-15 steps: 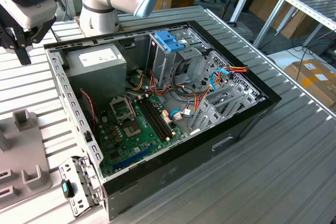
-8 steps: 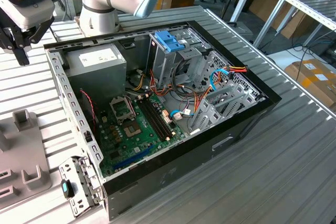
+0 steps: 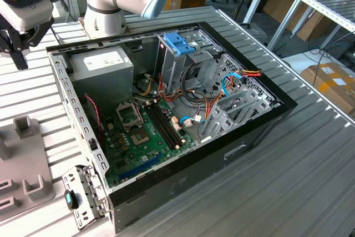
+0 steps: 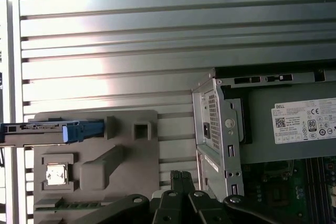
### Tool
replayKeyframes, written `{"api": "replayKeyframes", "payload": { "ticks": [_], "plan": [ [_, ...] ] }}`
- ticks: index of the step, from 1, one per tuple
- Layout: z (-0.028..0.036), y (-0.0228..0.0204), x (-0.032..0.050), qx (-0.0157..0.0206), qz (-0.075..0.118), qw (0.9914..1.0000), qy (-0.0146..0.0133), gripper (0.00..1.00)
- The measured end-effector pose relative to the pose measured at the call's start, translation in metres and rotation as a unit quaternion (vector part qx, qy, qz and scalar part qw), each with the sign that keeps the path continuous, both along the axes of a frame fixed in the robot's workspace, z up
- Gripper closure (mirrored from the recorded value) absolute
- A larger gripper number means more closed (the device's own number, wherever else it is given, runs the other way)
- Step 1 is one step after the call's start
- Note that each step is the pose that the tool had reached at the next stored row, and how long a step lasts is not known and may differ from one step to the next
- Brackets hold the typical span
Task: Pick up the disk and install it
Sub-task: 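Reach for the disk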
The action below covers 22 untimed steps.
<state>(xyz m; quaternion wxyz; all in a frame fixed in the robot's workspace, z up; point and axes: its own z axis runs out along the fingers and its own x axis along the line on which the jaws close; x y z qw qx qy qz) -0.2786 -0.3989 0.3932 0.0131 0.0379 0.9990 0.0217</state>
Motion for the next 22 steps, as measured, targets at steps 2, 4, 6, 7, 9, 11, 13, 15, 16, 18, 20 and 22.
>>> {"api": "replayKeyframes", "payload": {
  "ticks": [2, 4, 6, 7, 9, 11, 13, 15, 16, 18, 20, 22],
  "plan": [
    [0.0000, 0.0000, -0.0002, 0.0000, 0.000, 1.00000, 0.0000, 0.89],
    [0.0000, 0.0000, -0.0006, 0.0000, 0.000, 1.00000, 0.0000, 0.89],
    [0.0000, 0.0000, -0.0027, 0.0000, 0.000, 1.00000, 0.0000, 0.89],
    [0.0000, 0.0000, -0.0028, 0.0000, 0.000, 1.00000, 0.0000, 0.89],
    [0.0000, 0.0000, -0.0032, 0.0000, 0.000, 1.00000, 0.0000, 0.89],
    [0.0000, 0.0000, -0.0039, 0.0000, 0.000, 1.00000, 0.0000, 0.89],
    [-0.0001, 0.0000, -0.0046, 0.0000, 0.000, 1.00000, 0.0000, 0.89],
    [0.0000, 0.0000, -0.0050, 0.0000, 0.000, 1.00000, 0.0000, 0.89],
    [0.0000, 0.0000, -0.0053, 0.0000, 0.000, 1.00000, 0.0000, 0.89],
    [0.0000, 0.0000, -0.0059, 0.0000, 0.000, 1.00000, 0.0000, 0.89],
    [0.0000, 0.0000, -0.0062, 0.0000, 0.000, 1.00000, 0.0000, 0.89],
    [0.0000, 0.0000, -0.0068, 0.0000, 0.000, 1.00000, 0.0000, 0.89]
  ]
}}
